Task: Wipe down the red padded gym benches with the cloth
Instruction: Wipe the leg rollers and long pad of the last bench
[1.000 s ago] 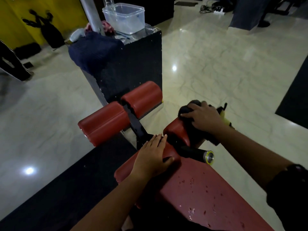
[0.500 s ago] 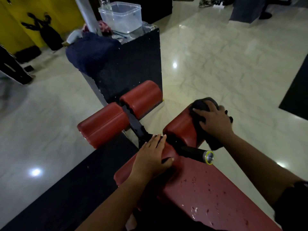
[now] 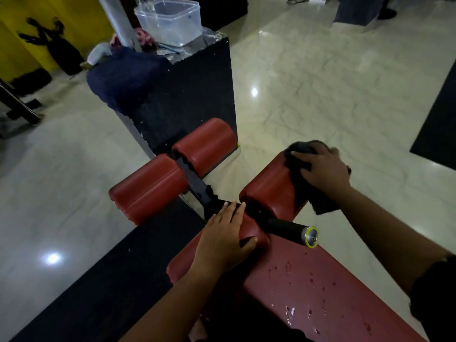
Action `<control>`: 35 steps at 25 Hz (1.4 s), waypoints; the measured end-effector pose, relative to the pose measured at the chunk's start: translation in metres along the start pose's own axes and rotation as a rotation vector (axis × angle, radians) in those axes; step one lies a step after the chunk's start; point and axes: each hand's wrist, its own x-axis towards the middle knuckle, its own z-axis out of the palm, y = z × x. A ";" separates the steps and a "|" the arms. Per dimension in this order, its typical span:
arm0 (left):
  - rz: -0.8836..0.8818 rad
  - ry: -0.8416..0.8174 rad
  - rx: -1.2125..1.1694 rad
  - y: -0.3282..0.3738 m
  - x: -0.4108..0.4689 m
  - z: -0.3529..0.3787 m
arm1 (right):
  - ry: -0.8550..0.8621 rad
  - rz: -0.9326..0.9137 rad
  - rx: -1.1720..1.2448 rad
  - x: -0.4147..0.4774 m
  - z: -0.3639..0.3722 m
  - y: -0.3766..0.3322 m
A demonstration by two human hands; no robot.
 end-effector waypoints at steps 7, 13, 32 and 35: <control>0.021 0.015 0.014 -0.001 0.000 -0.001 | -0.435 -0.257 -0.571 0.087 -0.017 -0.095; 0.034 0.020 0.025 -0.001 0.001 0.002 | -0.692 -0.828 -0.471 0.056 -0.014 -0.154; 0.007 -0.011 0.038 0.000 0.003 0.002 | -0.646 -0.143 0.219 0.120 -0.008 -0.009; -0.001 0.003 0.025 0.002 0.000 0.000 | -0.531 -0.133 0.356 0.096 -0.018 0.012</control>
